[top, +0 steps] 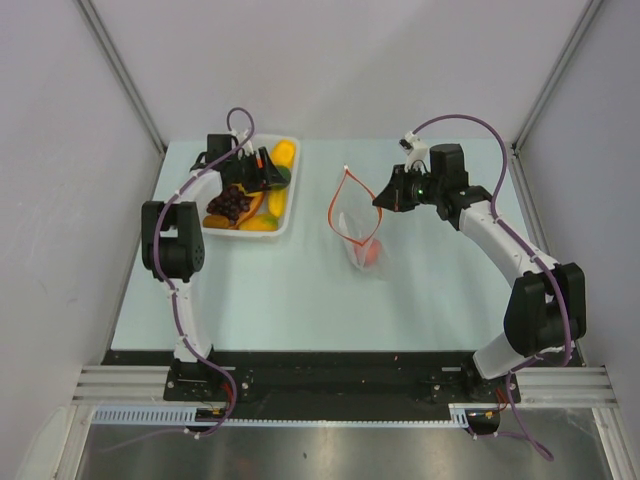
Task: Place the food in the zip-top bag and seal the zipper
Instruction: Pick up the fake fruit from the bin, then place the fake fruit in the zipper food storage bag.
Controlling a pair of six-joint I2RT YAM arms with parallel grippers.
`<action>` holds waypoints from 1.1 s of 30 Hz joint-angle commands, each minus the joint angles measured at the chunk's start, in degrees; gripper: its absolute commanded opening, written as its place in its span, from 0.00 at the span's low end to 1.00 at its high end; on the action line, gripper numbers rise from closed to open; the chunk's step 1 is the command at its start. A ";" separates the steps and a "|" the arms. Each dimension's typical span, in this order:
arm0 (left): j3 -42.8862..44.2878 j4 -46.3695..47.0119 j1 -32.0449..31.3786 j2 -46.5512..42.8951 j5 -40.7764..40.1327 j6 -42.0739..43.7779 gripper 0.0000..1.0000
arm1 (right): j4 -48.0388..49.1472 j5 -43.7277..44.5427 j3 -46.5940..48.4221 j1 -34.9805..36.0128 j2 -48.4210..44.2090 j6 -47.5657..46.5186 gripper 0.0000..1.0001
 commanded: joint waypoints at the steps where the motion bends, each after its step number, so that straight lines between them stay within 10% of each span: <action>1: 2.58 2.00 0.22 -2.04 3.17 0.48 0.62 | 1.05 -0.26 0.19 -0.01 0.61 -1.01 0.00; 9: 2.41 -0.91 0.83 -3.53 0.98 1.54 0.39 | 0.61 -0.61 0.19 -0.19 0.26 -1.27 0.00; 22: -5.24 -3.79 -0.83 -19.25 5.62 11.01 0.36 | 1.40 -0.87 0.28 -0.10 0.26 -1.36 0.00; 33: -5.07 -15.58 -21.21 -27.62 4.06 29.48 0.41 | 1.76 -1.57 0.19 -0.19 -0.44 -0.75 0.00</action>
